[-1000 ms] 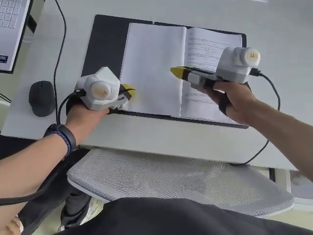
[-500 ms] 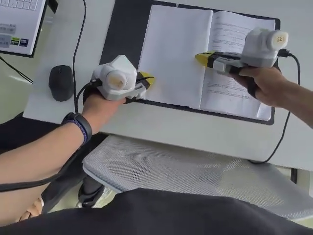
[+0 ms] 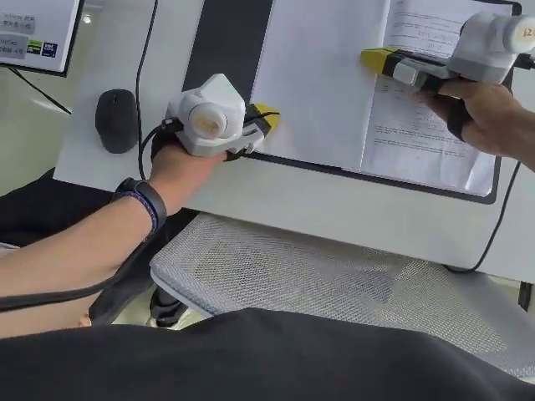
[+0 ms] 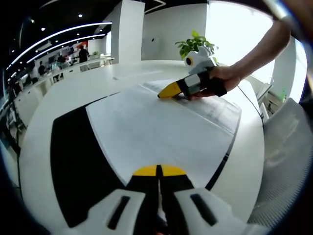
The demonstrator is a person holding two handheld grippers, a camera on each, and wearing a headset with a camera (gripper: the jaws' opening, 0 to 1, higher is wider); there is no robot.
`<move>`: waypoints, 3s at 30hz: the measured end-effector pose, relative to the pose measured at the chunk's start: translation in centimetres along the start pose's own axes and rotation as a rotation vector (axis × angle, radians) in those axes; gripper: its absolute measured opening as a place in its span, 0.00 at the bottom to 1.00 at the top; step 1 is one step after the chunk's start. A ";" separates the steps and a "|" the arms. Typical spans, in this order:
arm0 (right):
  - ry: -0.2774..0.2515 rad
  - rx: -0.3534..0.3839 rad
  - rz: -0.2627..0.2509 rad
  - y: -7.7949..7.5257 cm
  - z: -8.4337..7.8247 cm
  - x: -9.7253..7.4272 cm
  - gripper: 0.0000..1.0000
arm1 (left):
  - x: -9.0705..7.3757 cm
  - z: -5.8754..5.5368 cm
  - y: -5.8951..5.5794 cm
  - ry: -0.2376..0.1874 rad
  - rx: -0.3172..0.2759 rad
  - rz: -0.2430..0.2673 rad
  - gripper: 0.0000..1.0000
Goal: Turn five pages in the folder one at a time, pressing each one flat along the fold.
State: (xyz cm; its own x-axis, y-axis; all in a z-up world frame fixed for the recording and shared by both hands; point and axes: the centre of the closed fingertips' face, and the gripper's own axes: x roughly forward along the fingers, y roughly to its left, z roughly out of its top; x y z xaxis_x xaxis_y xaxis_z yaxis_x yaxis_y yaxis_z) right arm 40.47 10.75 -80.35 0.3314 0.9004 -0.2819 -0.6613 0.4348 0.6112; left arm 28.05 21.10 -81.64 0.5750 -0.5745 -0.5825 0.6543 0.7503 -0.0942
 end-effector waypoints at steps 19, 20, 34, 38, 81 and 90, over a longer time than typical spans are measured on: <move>-0.163 0.106 -0.141 -6.4 6.1 3.2 0.00 | 0.1 0.3 -0.2 -0.009 -0.009 -0.011 0.00; -0.164 0.108 -0.145 -6.5 6.2 3.3 0.00 | 0.1 0.3 -0.2 -0.009 -0.010 -0.011 0.00; -0.118 0.086 -0.073 -3.5 3.5 1.8 0.00 | 0.2 0.2 -0.1 -0.014 -0.018 -0.017 0.00; -0.075 0.064 -0.024 -1.5 1.6 0.6 0.00 | 0.2 0.2 -0.1 -0.014 -0.021 -0.019 0.00; 0.128 0.090 0.163 13.8 -11.3 -5.6 0.00 | -0.1 0.5 -0.3 -0.029 -0.046 -0.015 0.00; 0.091 0.137 0.138 14.9 -10.8 -7.2 0.00 | -0.1 0.4 -0.1 -0.028 -0.072 -0.013 0.00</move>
State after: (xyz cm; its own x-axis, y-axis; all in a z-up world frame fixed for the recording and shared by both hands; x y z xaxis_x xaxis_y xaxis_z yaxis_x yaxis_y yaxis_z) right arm 20.91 10.94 -77.20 0.1780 0.9517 -0.2502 -0.5967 0.3066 0.7416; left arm 28.09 20.97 -81.27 0.5807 -0.5929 -0.5578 0.6255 0.7635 -0.1605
